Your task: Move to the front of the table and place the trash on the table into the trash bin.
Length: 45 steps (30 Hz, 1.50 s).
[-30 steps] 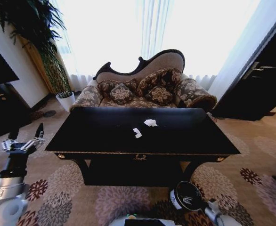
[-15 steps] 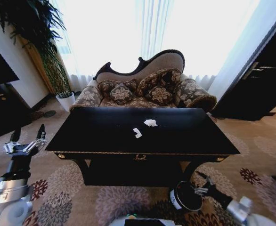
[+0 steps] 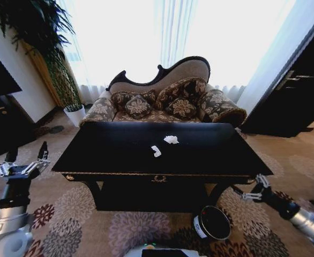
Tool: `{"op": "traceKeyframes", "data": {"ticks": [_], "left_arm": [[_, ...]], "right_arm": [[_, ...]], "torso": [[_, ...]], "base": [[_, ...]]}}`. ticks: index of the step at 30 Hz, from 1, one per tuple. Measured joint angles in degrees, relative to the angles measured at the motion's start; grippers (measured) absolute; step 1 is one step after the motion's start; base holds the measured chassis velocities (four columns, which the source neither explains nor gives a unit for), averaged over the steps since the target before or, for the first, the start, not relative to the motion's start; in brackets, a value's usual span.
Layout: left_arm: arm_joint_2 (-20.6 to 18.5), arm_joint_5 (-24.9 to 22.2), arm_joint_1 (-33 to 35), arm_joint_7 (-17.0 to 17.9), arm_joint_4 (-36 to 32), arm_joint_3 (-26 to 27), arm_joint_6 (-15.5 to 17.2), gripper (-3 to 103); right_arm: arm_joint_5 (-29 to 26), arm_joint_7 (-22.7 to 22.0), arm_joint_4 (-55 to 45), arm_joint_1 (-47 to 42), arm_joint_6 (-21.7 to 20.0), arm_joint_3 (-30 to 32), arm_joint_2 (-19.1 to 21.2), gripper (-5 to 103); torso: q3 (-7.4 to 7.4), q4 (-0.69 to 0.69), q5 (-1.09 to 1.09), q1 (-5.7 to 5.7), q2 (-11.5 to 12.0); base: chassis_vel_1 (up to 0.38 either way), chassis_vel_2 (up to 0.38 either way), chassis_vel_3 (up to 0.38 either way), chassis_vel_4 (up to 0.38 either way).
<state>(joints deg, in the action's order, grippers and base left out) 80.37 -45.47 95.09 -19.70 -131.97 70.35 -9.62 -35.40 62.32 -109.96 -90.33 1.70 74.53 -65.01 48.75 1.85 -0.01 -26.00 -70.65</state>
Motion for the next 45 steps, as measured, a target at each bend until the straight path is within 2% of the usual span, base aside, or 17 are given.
{"op": "traceKeyframes", "data": {"ticks": [2,3,7,8,12,13,16,17,20,25,29,35,39,40,44,45], "left_arm": [[0.47,0.12,0.41,0.12,-0.55,-0.09,0.0,100],[0.47,0.12,0.41,0.12,-0.55,-0.09,0.0,100],[0.53,-0.3,1.08,0.18,-1.13,1.19,-0.1,100],[0.53,-0.3,1.08,0.18,-1.13,1.19,-0.1,100],[0.1,-0.72,1.18,0.25,-0.99,1.94,-0.15,100],[0.1,-0.72,1.18,0.25,-0.99,1.94,-0.15,100],[-0.42,-0.59,0.64,0.33,-0.44,1.09,-0.17,100],[-0.42,-0.59,0.64,0.33,-0.44,1.09,-0.17,100],[-2.39,-0.11,-0.62,0.39,1.22,-0.92,-0.07,100],[-3.79,0.06,-1.51,0.42,2.88,-1.79,-0.02,100],[-4.03,0.36,-1.88,0.42,3.33,-2.5,-0.02,100],[-3.89,0.7,-1.89,0.41,3.05,-2.85,-0.01,100],[-3.92,1.17,-1.83,0.35,3.22,-2.92,-0.02,100],[-3.92,1.17,-1.83,0.35,3.22,-2.92,-0.02,100],[-3.99,1.64,-1.96,0.33,4.49,-2.92,-0.03,100],[-3.99,1.64,-1.96,0.33,4.49,-2.92,-0.03,100]], "right_arm": [[-2.01,-5.71,-1.91,0.42,-0.83,-2.49,0.04,100],[-2.01,-5.71,-1.91,0.42,-0.83,-2.49,0.04,100],[-7.4,-22.16,-8.44,2.37,-4.35,-9.92,1.38,100],[-7.4,-22.16,-8.44,2.37,-4.35,-9.92,1.38,100],[-12.45,-35.66,-15.01,5.76,-9.45,-17.38,6.18,100],[-12.45,-35.66,-15.01,5.76,-9.45,-17.38,6.18,100],[-14.14,-45.64,-17.5,7.79,-10.79,-22.22,8.82,100],[-14.14,-45.64,-17.5,7.79,-10.79,-22.22,8.82,100],[-15.22,-51.96,-19.53,7.82,-10.86,-24.4,9.7,100],[-15.69,-55.83,-20.99,8.55,-11.15,-26.29,11.6,100],[-17.05,-60.63,-21.32,11.79,-12.54,-31.15,16.19,100],[-16.72,-61.16,-19.51,14.14,-12.72,-36.89,20.93,100],[-16.02,-62.36,-13.57,21.4,-11.84,-47.29,27.24,100],[-16.02,-62.36,-13.57,21.4,-11.84,-47.29,27.24,100],[-15.65,-62.48,-6.06,33.92,-11.39,-59.8,31.5,100],[-15.65,-62.48,-6.06,33.92,-11.39,-59.8,31.5,100]], "torso": [[0.0,0.0,0.0,0.0,0.0],[0.0,0.0,0.0,0.0,0.0],[0.0,0.01,0.02,0.0,0.0],[0.0,0.01,0.02,0.0,0.0],[0.01,0.0,-0.01,-0.01,0.0],[0.01,0.0,-0.01,-0.01,0.0],[0.01,-0.03,-0.01,0.0,0.0],[0.01,-0.03,-0.01,0.0,0.0],[0.0,0.03,0.0,0.0,0.0],[0.0,0.02,-0.01,0.0,0.0],[0.0,0.0,0.0,-0.01,0.0],[0.0,0.01,0.01,-0.01,0.0],[0.0,0.0,0.01,0.0,0.0],[0.0,0.0,0.01,0.0,0.0],[0.01,0.0,0.02,-0.01,0.01],[0.01,0.0,0.02,-0.01,0.01]], "base": [[0.0,0.0,0.0,0.0],[0.0,0.0,0.0,0.0],[0.0,0.0,0.0,0.0],[0.0,0.0,0.0,0.0],[0.0,0.0,0.0,0.0],[0.0,0.0,0.0,0.0],[0.0,0.0,0.0,0.0],[0.0,0.0,0.0,0.0],[0.0,0.0,0.0,0.0],[0.0,0.0,0.0,0.0],[0.0,0.0,0.0,0.0],[0.0,0.0,0.0,0.0],[0.0,0.0,0.0,0.0],[0.0,0.0,0.0,0.0],[0.0,0.0,0.0,0.0],[0.0,0.0,0.0,0.0]]}}
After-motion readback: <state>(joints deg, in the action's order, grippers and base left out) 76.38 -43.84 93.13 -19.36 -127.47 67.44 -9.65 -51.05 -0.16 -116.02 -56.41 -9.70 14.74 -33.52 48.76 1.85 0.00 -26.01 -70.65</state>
